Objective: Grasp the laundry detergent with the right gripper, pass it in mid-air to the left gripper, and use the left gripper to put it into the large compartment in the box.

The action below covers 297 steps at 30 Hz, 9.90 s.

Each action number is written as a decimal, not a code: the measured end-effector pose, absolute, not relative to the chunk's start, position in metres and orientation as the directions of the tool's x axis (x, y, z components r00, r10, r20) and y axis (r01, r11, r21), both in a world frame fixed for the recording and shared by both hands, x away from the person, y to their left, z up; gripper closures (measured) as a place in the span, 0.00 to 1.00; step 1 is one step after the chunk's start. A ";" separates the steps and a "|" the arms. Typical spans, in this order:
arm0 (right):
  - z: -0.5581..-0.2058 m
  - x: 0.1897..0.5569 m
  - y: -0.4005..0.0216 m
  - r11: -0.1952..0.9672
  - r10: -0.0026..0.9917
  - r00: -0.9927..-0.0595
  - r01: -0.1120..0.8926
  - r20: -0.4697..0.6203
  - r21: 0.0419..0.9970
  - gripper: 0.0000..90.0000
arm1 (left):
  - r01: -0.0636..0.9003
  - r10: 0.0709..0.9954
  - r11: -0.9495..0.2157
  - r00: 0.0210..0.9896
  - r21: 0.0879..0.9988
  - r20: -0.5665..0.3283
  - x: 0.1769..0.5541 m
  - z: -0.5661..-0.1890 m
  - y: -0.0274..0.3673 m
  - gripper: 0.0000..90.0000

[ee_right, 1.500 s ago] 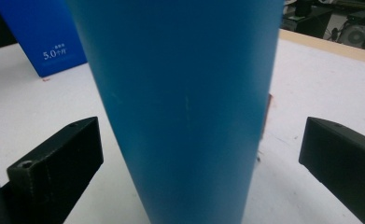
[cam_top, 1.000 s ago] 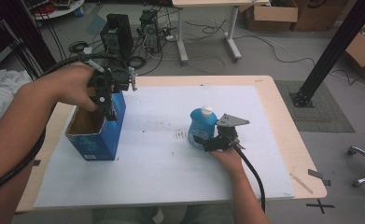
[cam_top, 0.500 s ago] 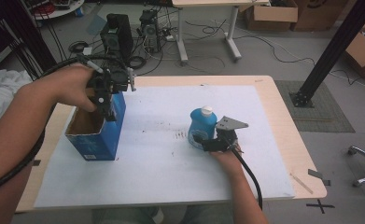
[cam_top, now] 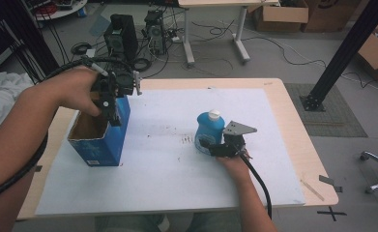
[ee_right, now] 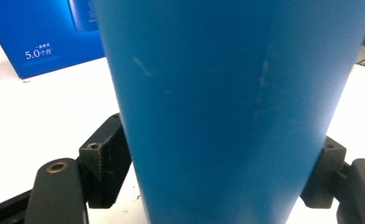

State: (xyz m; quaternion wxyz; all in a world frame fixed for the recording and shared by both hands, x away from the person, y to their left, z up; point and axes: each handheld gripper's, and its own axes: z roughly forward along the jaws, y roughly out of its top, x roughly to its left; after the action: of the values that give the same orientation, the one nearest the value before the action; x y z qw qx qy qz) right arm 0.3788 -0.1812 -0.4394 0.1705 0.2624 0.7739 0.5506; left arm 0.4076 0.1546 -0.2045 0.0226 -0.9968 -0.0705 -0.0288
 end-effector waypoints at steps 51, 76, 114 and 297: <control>-0.397 0.362 -0.180 0.356 0.397 -0.918 0.148 -0.006 0.923 0.49 | 0.101 0.098 -0.994 0.994 -0.050 0.056 0.400 -0.207 0.136 0.00; -0.388 0.346 -0.120 0.391 0.115 -0.993 0.050 0.005 0.919 0.49 | -0.013 -0.014 -0.999 1.000 -0.034 0.007 0.363 -0.223 0.090 0.00; -0.390 0.345 -0.052 0.386 0.046 -0.999 0.045 0.030 0.921 0.49 | -0.074 -0.072 -0.997 0.995 0.033 0.070 0.337 -0.248 0.066 0.03; -0.271 0.390 -0.155 0.992 0.037 -0.998 0.032 -0.045 0.124 0.00 | 0.997 0.997 -0.082 0.082 -0.002 0.009 0.429 -0.165 0.246 0.43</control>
State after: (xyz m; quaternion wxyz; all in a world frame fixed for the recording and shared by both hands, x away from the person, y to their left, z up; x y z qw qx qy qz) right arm 0.3898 -0.1548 -0.2712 0.0235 0.0173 0.9977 0.0615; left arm 0.4287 0.2462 -0.1647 0.0038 -0.7356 -0.6774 -0.0026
